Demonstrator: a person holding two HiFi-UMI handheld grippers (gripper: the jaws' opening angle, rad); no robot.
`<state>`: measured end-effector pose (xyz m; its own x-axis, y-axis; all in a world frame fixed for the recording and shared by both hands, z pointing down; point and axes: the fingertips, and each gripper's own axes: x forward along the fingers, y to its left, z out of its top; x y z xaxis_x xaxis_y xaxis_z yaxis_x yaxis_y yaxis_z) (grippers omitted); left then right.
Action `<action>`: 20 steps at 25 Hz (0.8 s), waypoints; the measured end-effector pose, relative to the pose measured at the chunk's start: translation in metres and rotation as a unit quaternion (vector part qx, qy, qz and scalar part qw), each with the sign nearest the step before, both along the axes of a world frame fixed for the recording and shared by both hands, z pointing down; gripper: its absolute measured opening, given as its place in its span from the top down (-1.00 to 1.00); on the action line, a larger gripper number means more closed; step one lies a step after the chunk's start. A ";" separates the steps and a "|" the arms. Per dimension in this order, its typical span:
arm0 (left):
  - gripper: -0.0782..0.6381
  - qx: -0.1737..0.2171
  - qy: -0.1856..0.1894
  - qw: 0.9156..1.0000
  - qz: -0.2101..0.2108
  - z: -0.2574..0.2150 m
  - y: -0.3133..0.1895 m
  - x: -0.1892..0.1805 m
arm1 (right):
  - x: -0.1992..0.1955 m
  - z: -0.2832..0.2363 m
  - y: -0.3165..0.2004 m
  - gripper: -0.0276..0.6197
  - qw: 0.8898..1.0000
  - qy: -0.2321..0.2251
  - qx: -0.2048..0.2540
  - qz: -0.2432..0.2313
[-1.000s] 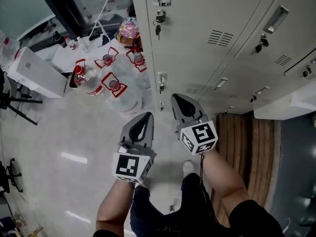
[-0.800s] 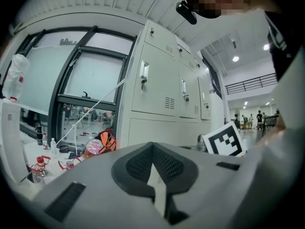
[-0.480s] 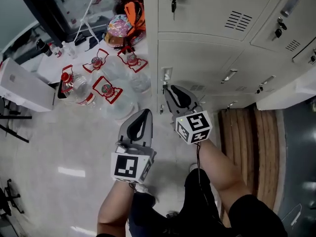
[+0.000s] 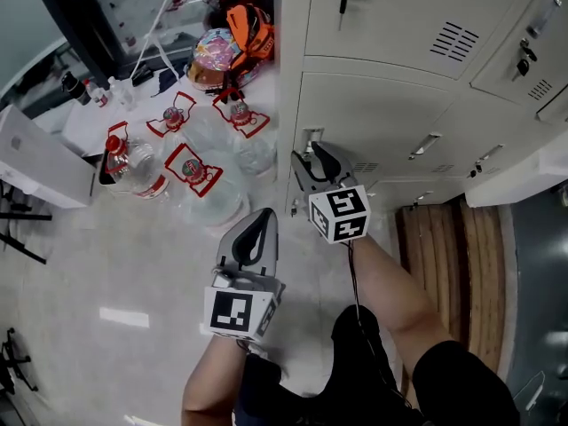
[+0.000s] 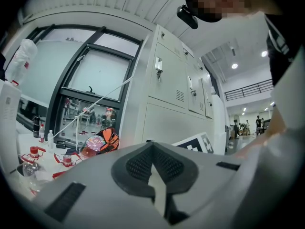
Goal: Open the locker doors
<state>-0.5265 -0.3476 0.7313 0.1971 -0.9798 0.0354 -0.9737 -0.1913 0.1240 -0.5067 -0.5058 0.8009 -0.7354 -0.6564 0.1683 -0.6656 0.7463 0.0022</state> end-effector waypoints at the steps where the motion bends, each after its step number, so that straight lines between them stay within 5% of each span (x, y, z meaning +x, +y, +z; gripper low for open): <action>1: 0.79 0.001 0.001 1.000 -0.001 0.001 0.000 -0.002 | -0.002 0.002 -0.003 0.38 1.000 0.002 0.000 0.004; 20: 0.79 -0.022 0.007 1.000 0.002 0.002 0.020 -0.002 | -0.008 0.018 0.000 0.45 0.998 0.000 -0.052 0.019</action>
